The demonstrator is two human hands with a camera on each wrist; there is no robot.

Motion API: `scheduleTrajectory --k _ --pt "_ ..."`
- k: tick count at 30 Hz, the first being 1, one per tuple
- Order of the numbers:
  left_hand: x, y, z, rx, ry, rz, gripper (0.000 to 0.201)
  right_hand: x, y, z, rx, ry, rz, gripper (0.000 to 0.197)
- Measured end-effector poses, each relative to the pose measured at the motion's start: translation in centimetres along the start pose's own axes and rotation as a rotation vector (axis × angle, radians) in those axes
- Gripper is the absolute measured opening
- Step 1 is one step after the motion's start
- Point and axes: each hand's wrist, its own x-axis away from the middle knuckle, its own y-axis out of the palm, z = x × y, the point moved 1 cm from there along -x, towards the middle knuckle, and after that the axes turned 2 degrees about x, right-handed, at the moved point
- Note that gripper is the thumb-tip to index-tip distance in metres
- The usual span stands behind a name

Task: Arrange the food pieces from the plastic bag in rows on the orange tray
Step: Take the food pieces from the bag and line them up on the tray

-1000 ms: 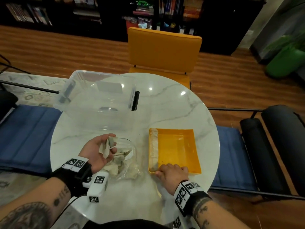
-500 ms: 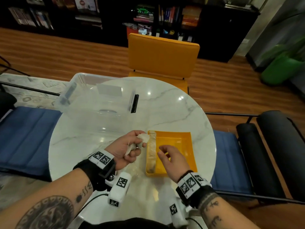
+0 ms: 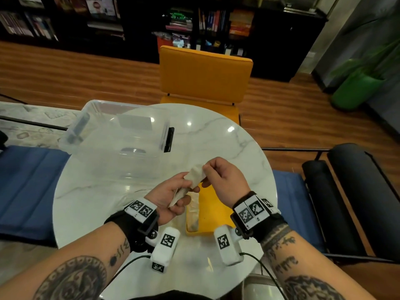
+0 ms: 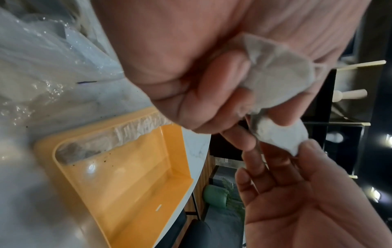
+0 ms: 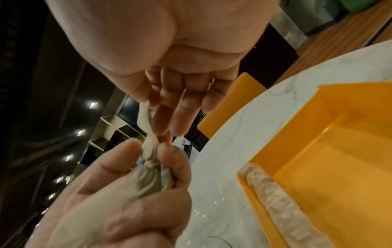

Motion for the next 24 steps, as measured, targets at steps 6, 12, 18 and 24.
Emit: scheduleTrajectory --k 6,12,18,24 --pt "-0.8 -0.1 -0.1 -0.071 0.125 0.109 0.032 -1.1 -1.5 -0.1 0.058 -0.046 -0.054 0.017" --pt "-1.4 0.3 -0.5 -0.320 0.284 0.214 0.006 -1.4 -1.3 1.8 0.067 -0.040 -0.065 0.009" --pt "-3.1 -1.1 -1.4 -0.456 0.337 0.278 0.008 -0.7 1.3 5.6 0.022 0.089 -0.101 0.017" --pt "-4.9 -3.5 -2.4 -0.670 0.253 0.369 0.025 -1.5 3.0 9.0 0.063 0.240 -0.036 0.017"
